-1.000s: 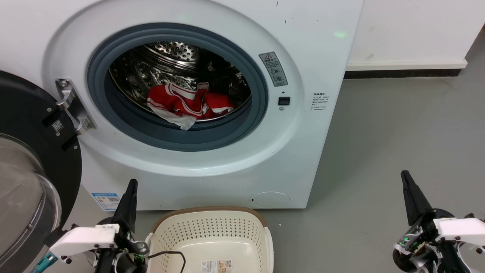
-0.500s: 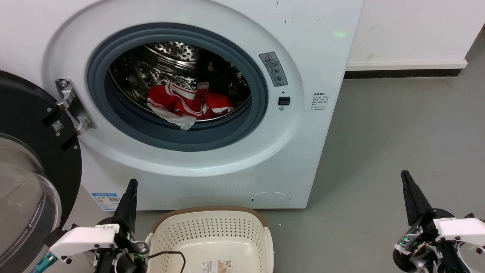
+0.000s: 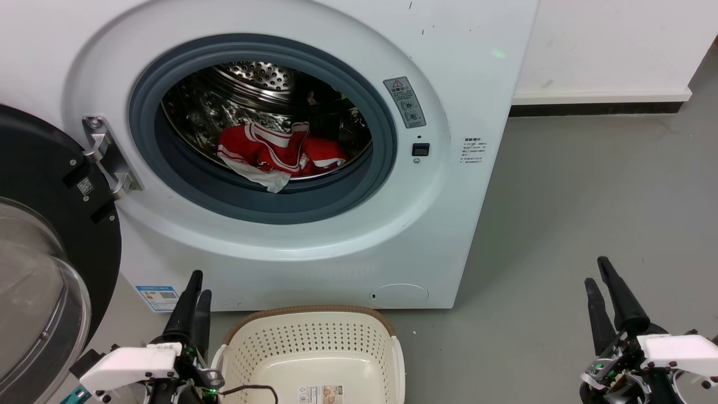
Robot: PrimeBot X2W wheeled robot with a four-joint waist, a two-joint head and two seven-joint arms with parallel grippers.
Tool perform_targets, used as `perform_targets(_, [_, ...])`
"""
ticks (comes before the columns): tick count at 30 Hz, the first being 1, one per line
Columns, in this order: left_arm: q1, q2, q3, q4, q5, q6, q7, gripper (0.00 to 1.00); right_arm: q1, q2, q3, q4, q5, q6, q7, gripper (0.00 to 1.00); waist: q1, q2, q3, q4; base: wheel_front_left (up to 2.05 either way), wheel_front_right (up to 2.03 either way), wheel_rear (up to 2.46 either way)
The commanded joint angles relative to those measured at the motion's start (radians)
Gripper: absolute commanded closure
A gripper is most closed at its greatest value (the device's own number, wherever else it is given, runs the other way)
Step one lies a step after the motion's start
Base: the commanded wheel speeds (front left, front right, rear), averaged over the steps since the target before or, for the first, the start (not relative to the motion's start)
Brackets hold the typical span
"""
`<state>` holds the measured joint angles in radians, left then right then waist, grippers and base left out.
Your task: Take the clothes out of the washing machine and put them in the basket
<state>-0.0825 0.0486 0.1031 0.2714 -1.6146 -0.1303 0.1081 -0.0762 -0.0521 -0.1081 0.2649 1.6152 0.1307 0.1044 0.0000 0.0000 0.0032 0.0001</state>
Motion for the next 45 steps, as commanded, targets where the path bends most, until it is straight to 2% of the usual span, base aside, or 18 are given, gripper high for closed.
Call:
perform_targets(1, [-0.023, 0.002, -0.008, -0.021, -0.004, 0.000, -0.009, 0.00, -0.017, 0.000, 0.008, -0.023, -0.007, 0.000, -0.009, 0.00, 0.0000, 0.0000, 0.000, 0.000, 0.00, 0.00, 0.00])
perform_targets(8, [-0.027, 0.002, -0.038, -0.044, 0.012, 0.000, -0.046, 0.00, -0.004, 0.000, 0.034, -0.055, -0.040, 0.000, -0.045, 0.00, 0.0000, 0.0000, 0.001, 0.002, 0.00, 0.00, 0.00])
perform_targets(11, [-0.029, 0.002, -0.046, -0.065, 0.069, 0.000, -0.069, 0.00, 0.004, 0.000, 0.046, -0.076, -0.088, 0.000, -0.068, 0.00, 0.0000, 0.0000, 0.000, 0.004, 0.00, 0.00, 0.00])
perform_targets(12, [-0.029, 0.002, -0.052, -0.080, 0.117, 0.000, -0.083, 0.00, 0.009, 0.000, 0.054, -0.088, -0.142, 0.000, -0.081, 0.00, 0.0000, 0.0000, 0.000, 0.005, 0.00, 0.00, 0.00])
perform_targets(26, [-0.035, 0.002, -0.090, -0.134, 0.379, 0.000, -0.140, 0.00, 0.032, 0.000, 0.066, -0.132, -0.453, 0.000, -0.138, 0.00, 0.0000, 0.0000, -0.003, 0.012, 0.00, 0.00, 0.00])
perform_targets(38, [-0.043, 0.002, -0.134, -0.152, 0.617, 0.041, -0.183, 0.00, 0.049, 0.001, 0.078, -0.172, -0.721, 0.000, -0.180, 0.00, 0.0000, 0.0000, -0.004, 0.013, 0.00, 0.00, 0.00])
perform_targets(45, [-0.053, 0.002, -0.154, -0.154, 0.730, 0.058, -0.205, 0.00, 0.062, 0.001, 0.083, -0.190, -0.836, 0.000, -0.203, 0.00, 0.0000, 0.0000, -0.004, 0.016, 0.00, 0.00, 0.00])
